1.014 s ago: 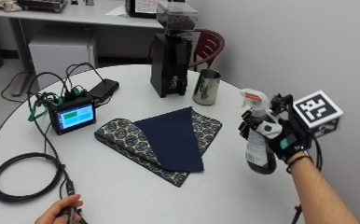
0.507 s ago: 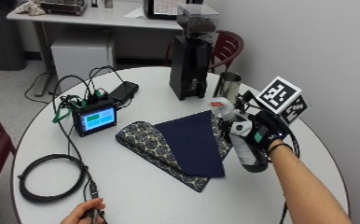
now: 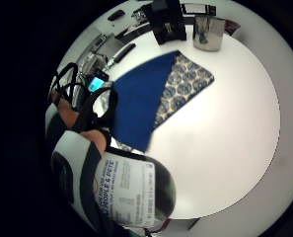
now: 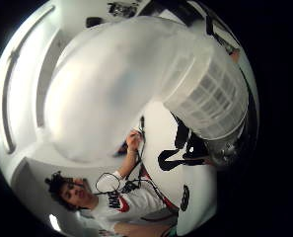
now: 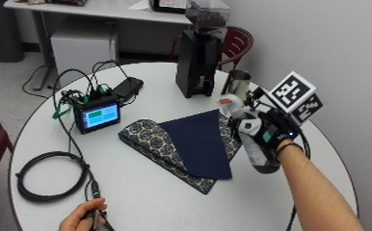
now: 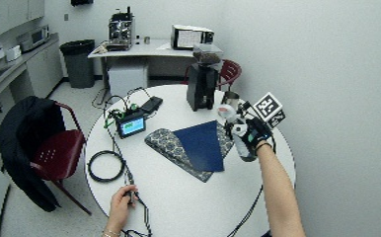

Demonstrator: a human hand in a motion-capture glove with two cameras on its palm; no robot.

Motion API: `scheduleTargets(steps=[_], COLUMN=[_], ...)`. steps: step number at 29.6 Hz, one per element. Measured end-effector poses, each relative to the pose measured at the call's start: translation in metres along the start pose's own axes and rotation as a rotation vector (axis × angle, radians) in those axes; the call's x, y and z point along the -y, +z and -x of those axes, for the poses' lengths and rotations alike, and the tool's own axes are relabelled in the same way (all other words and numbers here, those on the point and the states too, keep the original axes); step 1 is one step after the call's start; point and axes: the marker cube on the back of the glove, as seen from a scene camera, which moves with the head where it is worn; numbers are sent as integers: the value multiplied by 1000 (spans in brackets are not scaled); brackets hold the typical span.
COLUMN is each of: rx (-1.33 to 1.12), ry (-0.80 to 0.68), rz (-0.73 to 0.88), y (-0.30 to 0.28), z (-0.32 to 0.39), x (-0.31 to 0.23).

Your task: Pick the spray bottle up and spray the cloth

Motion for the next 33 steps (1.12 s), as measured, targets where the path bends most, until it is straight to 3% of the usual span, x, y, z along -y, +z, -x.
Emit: scheduleTargets(steps=[4,12,19,28,33], rx=[-21,-73,-97,-99,-128], ry=[36,-11,72,-4,34], rz=[40,-45,41,-71,-15], y=[15,-25,6,-53,-25], z=[-16,28,-7,41,26], x=[-3,10,3,12,10])
